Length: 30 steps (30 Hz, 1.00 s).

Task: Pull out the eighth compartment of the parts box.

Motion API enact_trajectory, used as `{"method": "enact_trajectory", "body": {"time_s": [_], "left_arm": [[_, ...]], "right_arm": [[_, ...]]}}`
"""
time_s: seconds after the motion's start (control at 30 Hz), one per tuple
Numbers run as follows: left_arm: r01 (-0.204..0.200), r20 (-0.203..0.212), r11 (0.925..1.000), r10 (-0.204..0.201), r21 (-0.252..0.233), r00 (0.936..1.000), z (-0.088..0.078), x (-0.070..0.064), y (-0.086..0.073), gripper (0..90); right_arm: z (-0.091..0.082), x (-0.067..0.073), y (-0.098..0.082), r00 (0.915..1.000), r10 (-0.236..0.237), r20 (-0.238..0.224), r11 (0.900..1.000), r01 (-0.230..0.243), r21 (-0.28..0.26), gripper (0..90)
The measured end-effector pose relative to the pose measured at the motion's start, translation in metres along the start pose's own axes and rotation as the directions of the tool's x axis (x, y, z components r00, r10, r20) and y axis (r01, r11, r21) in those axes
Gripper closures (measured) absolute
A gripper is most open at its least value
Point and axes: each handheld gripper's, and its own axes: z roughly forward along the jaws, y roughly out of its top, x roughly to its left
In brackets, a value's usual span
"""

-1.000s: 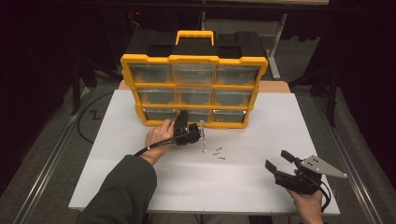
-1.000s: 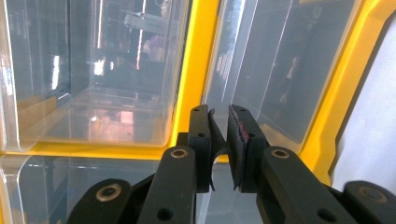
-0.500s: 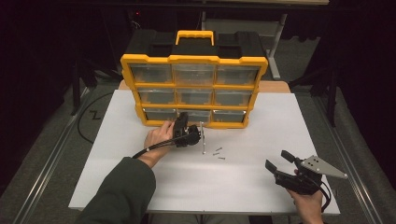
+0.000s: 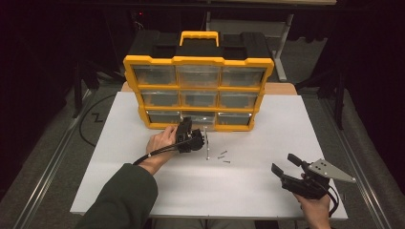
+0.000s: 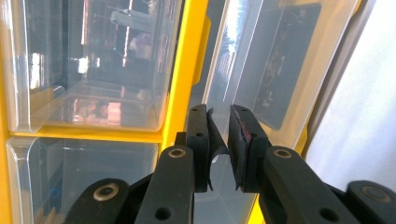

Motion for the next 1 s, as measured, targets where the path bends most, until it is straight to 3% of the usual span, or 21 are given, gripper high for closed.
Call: {"method": "enact_trajectory", "body": {"time_s": [0.5, 0.57, 0.67, 0.73, 0.77, 0.8, 0.93, 1.0], "left_arm": [[0.047, 0.091, 0.9987, -0.046, -0.017, 0.9948, 0.002, 0.015, -0.005, 70.7], [0.079, 0.146, 0.9963, -0.073, -0.036, 0.9867, 0.002, 0.021, -0.006, 69.0], [0.096, 0.169, 0.9946, -0.088, -0.039, 0.9817, 0.003, 0.024, -0.007, 67.4], [0.132, 0.218, 0.9905, -0.120, -0.039, 0.9684, 0.005, 0.031, -0.010, 66.3], [0.136, 0.231, 0.9900, -0.123, -0.039, 0.9652, 0.006, 0.032, -0.010, 66.1], [0.157, 0.257, 0.9867, -0.141, -0.042, 0.9559, 0.007, 0.034, -0.011, 66.1], [0.194, 0.299, 0.9802, -0.174, -0.039, 0.9381, 0.010, 0.040, -0.012, 65.1], [0.226, 0.326, 0.9732, -0.201, -0.041, 0.9236, 0.012, 0.042, -0.013, 64.4]], "right_arm": [[0.001, 0.000, 0.000, 1.0000, -0.004, -0.001, 1.000, 0.004, 0.006, 26.8], [0.001, 0.000, 0.000, 1.0000, -0.002, 0.000, 1.000, 0.002, 0.007, 26.8], [0.001, 0.000, 0.000, 1.0000, -0.004, 0.000, 1.000, 0.004, 0.007, 26.8], [0.001, 0.000, -0.001, 1.0000, -0.004, -0.007, 1.000, 0.004, 0.011, 26.9], [0.001, 0.000, 0.000, 1.0000, -0.005, -0.006, 1.000, 0.005, 0.011, 26.8], [0.001, 0.000, 0.000, 1.0000, -0.004, -0.007, 1.000, 0.004, 0.012, 26.8], [0.001, 0.000, 0.000, 1.0000, -0.003, -0.004, 1.000, 0.003, 0.008, 26.8], [0.001, 0.000, 0.000, 1.0000, -0.001, -0.003, 1.000, 0.001, 0.008, 26.9]]}}
